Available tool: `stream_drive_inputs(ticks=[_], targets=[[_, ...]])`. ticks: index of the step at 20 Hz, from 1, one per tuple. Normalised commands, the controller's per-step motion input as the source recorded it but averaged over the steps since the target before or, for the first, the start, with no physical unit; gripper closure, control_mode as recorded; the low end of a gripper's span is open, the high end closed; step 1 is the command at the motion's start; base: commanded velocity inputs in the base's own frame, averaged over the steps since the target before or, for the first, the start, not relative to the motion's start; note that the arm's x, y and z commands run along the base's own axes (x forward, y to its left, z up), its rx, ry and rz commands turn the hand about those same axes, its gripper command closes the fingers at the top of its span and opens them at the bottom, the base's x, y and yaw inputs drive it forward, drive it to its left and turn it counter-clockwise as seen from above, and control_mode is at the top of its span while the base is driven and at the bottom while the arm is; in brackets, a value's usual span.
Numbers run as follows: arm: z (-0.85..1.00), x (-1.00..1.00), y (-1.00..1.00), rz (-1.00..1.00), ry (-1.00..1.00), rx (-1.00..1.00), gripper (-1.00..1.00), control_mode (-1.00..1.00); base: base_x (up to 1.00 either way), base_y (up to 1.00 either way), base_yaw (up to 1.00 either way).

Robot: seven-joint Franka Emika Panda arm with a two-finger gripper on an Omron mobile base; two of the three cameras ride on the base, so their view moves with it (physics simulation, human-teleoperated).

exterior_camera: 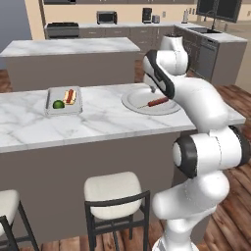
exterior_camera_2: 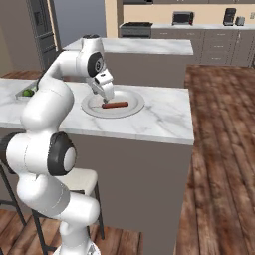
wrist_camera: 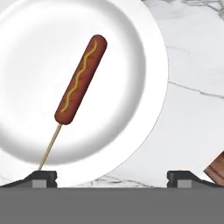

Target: Place one cooked food and one vegetable from the large plate to each tupperware container.

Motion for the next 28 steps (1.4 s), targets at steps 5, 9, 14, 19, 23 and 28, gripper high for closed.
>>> stream_drive_inputs(ticks=[5, 9, 14, 19, 23, 28], targets=[[-0.43, 0.56, -0.02, 0.03, 0.03, 0.0, -1.0, -1.0, 0.0, 0.0, 0.0], [-0.57, 0.17, -0.15, 0.0, -0.01, 0.0, -1.0, -1.0, 0.0, 0.0, 0.0], [-0.58, 0.0, -0.15, -0.05, -0.03, 0.0, -1.0, -1.0, 0.0, 0.0, 0.0], [-0.13, 0.19, -0.04, -0.06, 0.0, 0.0, -1.0, -1.0, 0.0, 0.0, 0.0], [0.05, 0.42, 0.0, -0.03, 0.0, 0.0, -1.0, -1.0, 0.0, 0.0, 0.0], [0.01, 0.27, 0.0, 0.0, 0.0, 0.0, -1.0, -1.0, 0.0, 0.0, 0.0]])
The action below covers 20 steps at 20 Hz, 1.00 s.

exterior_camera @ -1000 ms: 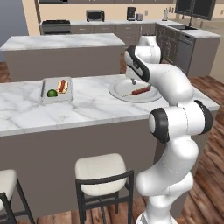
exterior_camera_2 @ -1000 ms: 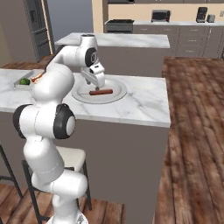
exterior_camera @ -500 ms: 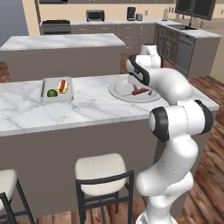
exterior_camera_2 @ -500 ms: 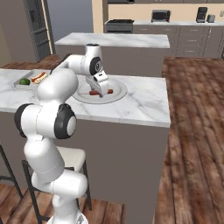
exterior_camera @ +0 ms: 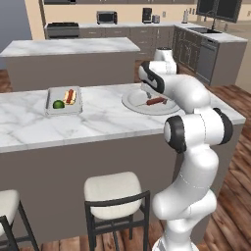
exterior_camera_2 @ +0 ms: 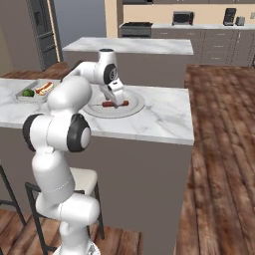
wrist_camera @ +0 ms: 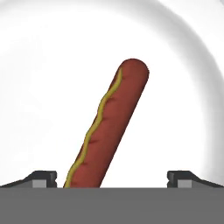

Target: Place one cooked food and one vegetable from the large plate to each tupperware container.

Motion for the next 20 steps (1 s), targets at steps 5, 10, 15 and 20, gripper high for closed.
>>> stream_drive_inputs(ticks=[5, 10, 15, 20], targets=[[0.0, 0.13, 0.0, 0.0, 0.0, 0.0, -1.0, -1.0, 0.0, 0.0, 0.0], [-0.18, 0.04, 0.0, -0.05, 0.03, 0.0, -1.0, -1.0, 0.0, 0.0, 0.0], [-0.38, 0.01, 0.0, -0.11, 0.09, 0.0, -1.0, -1.0, 0.0, 0.0, 0.0], [-0.2, 0.0, 0.01, -0.04, 0.03, 0.0, -1.0, -1.0, 0.0, 0.0, 0.0]])
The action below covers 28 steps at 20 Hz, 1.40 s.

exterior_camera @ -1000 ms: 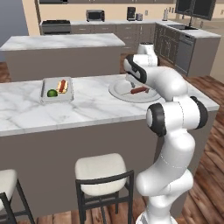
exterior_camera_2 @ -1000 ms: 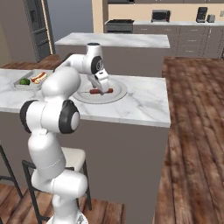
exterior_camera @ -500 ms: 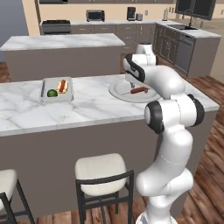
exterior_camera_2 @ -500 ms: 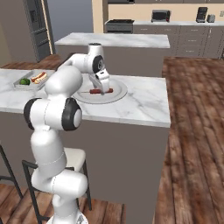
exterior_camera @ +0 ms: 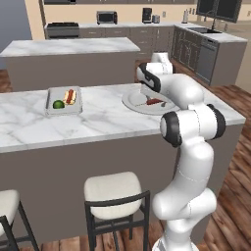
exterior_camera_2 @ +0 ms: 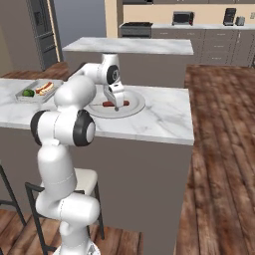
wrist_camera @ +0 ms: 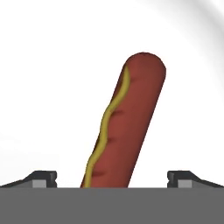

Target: Place one cooked food and one vegetable from the large plate to each tupperware container.

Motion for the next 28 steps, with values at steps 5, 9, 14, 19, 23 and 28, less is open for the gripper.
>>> stream_drive_inputs(ticks=[5, 9, 14, 19, 23, 28], targets=[[-0.02, 0.0, 0.01, 0.0, 0.0, 0.0, 1.0, -1.0, 0.0, 0.0, 0.0], [0.0, 0.0, 0.01, 0.0, 0.0, 0.0, 1.0, -1.0, 0.0, 0.0, 0.0], [0.0, 0.0, 0.01, -0.02, 0.0, 0.0, 1.0, -1.0, 0.0, 0.0, 0.0], [0.48, -0.45, 0.04, 0.0, 0.0, 0.0, 1.0, -1.0, 0.0, 0.0, 0.0], [0.51, -1.0, 0.15, 0.11, -0.07, 0.0, 1.0, -1.0, 0.0, 0.0, 0.0], [0.33, -1.0, 0.08, 0.18, -0.06, 0.0, 1.0, -1.0, 0.0, 0.0, 0.0]])
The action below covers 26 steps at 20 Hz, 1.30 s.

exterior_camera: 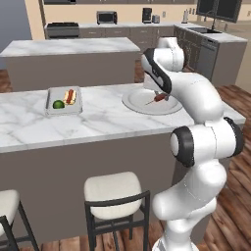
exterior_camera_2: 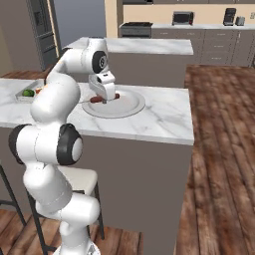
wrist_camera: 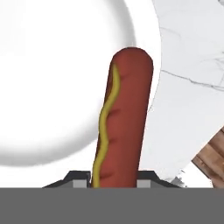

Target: Place one cooked food and one vegetable from the large plate to each tupperware container.

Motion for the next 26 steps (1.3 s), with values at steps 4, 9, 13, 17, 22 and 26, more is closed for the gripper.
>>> stream_drive_inputs(ticks=[4, 9, 13, 17, 22, 26], targets=[[0.34, -1.0, 0.0, 0.27, -0.02, 0.0, 1.0, -1.0, 0.0, 0.0, 0.0], [0.38, -1.0, 0.06, 0.36, 0.0, 0.0, 1.0, -1.0, 0.0, 0.0, 0.0], [0.11, -1.0, 0.23, 0.44, 0.01, -0.01, 1.0, -1.0, 0.0, 0.0, 0.0], [-0.22, -0.8, 0.18, 0.26, -0.01, -0.05, 1.0, -1.0, 0.0, 0.0, 0.0], [-0.15, -0.17, 0.0, 0.04, 0.0, 0.0, 1.0, -1.0, 0.0, 0.0, 0.0], [0.0, 0.0, 0.0, 0.0, 0.0, 0.0, 1.0, -1.0, 0.0, 0.0, 0.0]])
